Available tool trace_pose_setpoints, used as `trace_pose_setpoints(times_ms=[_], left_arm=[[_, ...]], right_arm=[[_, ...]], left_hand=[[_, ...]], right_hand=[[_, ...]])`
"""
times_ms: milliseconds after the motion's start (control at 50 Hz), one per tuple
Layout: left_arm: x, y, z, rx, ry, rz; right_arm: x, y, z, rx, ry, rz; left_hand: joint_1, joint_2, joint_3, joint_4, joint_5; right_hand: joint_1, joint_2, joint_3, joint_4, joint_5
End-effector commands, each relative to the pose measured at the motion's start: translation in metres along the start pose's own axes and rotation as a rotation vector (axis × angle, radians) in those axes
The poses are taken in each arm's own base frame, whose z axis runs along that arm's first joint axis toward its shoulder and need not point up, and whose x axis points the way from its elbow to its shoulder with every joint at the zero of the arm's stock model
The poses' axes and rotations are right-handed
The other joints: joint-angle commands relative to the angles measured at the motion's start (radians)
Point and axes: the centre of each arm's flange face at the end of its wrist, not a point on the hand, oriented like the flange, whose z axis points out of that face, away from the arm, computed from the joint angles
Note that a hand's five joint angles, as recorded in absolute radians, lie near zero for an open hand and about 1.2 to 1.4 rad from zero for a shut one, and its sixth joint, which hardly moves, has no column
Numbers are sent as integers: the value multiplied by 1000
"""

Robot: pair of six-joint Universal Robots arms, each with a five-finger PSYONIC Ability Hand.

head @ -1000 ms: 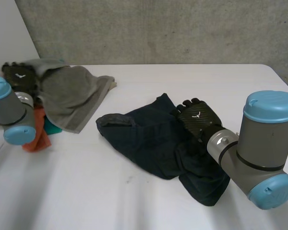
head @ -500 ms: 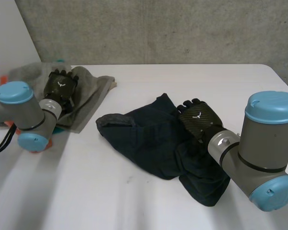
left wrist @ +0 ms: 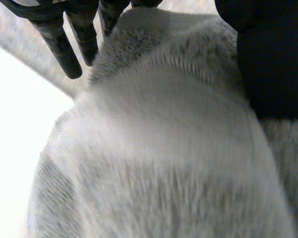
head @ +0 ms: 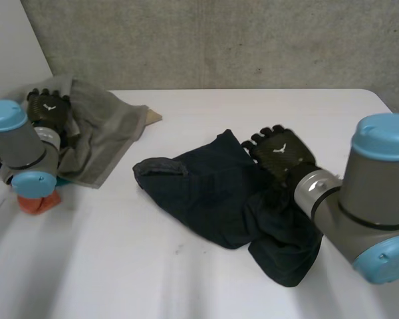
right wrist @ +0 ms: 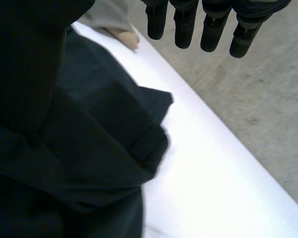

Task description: Fold the laundry.

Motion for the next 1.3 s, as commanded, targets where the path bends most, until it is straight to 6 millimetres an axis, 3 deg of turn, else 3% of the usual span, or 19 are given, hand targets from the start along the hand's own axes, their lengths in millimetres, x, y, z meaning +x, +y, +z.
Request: trace_pose_setpoints(times_ms=[20, 100, 180, 300, 360, 460, 560, 600, 660, 680, 740, 820, 880, 940, 980, 1040, 1140, 1220, 1300], left_arm=[[4, -55, -46, 65, 70, -11], [6, -85, -78, 110, 119, -40], [29, -111, -123, 144, 271, -127], [66, -124, -156, 170, 458, -197], [79, -113, -153, 148, 486, -193], [124, -91, -142, 96, 559, -169], [143, -74, -138, 23, 606, -151], [145, -71, -137, 0, 617, -147], [146, -70, -139, -26, 636, -143], [146, -69, -140, -35, 642, -141], [146, -69, -144, -47, 649, -137], [137, -80, -145, -34, 631, -141], [125, -93, -139, 3, 598, -151], [103, -110, -122, 64, 504, -169], [89, -124, -110, 116, 434, -182], [66, -168, -102, 259, 324, -221], [44, -255, -129, 552, 254, -305], [57, -286, -157, 668, 283, -356], [89, -294, -184, 699, 391, -385]], right_arm=[[40, -19, -13, 7, 83, 15], [59, -24, -21, -33, 110, 34], [69, -19, -31, -128, 104, 62], [49, 4, -46, -235, 21, 104], [39, 15, -51, -230, 5, 119], [23, 37, -56, -241, 4, 177], [14, 48, -57, -236, 4, 269], [10, 51, -57, -235, 0, 295], [9, 50, -55, -220, 2, 305], [10, 49, -53, -207, 7, 302], [11, 48, -51, -195, 9, 295], [10, 47, -48, -188, -5, 288], [12, 43, -46, -166, -12, 287], [20, 35, -42, -142, 8, 280], [28, 24, -40, -106, 32, 276], [37, 12, -41, -62, 61, 266], [60, -9, -45, 15, 131, 246], [89, -10, -46, 31, 218, 251], [106, -4, -49, 20, 269, 258]], left_hand=[[-28, -36, -32, -24, -27], [-31, -39, -35, -27, -30], [-33, -42, -38, -30, -33], [-39, -47, -44, -36, -38], [-39, -47, -44, -36, -38], [-19, -27, -23, -15, -18], [84, 76, 79, 87, 85], [230, 222, 226, 233, 231], [667, 659, 663, 670, 668], [901, 893, 896, 904, 902], [1111, 1103, 1106, 1114, 1112], [1173, 1165, 1168, 1176, 1174], [1173, 1165, 1168, 1176, 1174], [1173, 1165, 1168, 1176, 1174], [1173, 1165, 1168, 1176, 1174], [1173, 1165, 1168, 1176, 1174], [1173, 1165, 1168, 1176, 1174], [1173, 1165, 1168, 1176, 1174], [1173, 1165, 1168, 1176, 1174]], right_hand=[[-44, -33, -31, -32, -46], [-44, -33, -31, -32, -46], [-44, -33, -31, -32, -46], [-44, -33, -31, -32, -46], [-44, -33, -31, -32, -46], [-44, -33, -31, -32, -46], [-44, -33, -31, -32, -46], [-44, -33, -31, -32, -46], [-44, -33, -31, -32, -46], [62, 73, 74, 73, 59], [338, 349, 351, 350, 336], [1011, 1022, 1023, 1022, 1008], [980, 991, 993, 992, 978], [-44, -33, -31, -32, -46], [-44, -33, -31, -32, -46], [-44, -33, -31, -32, -46], [-44, -33, -31, -32, -46], [-44, -33, -31, -32, -46], [-44, -33, -31, -32, -46]])
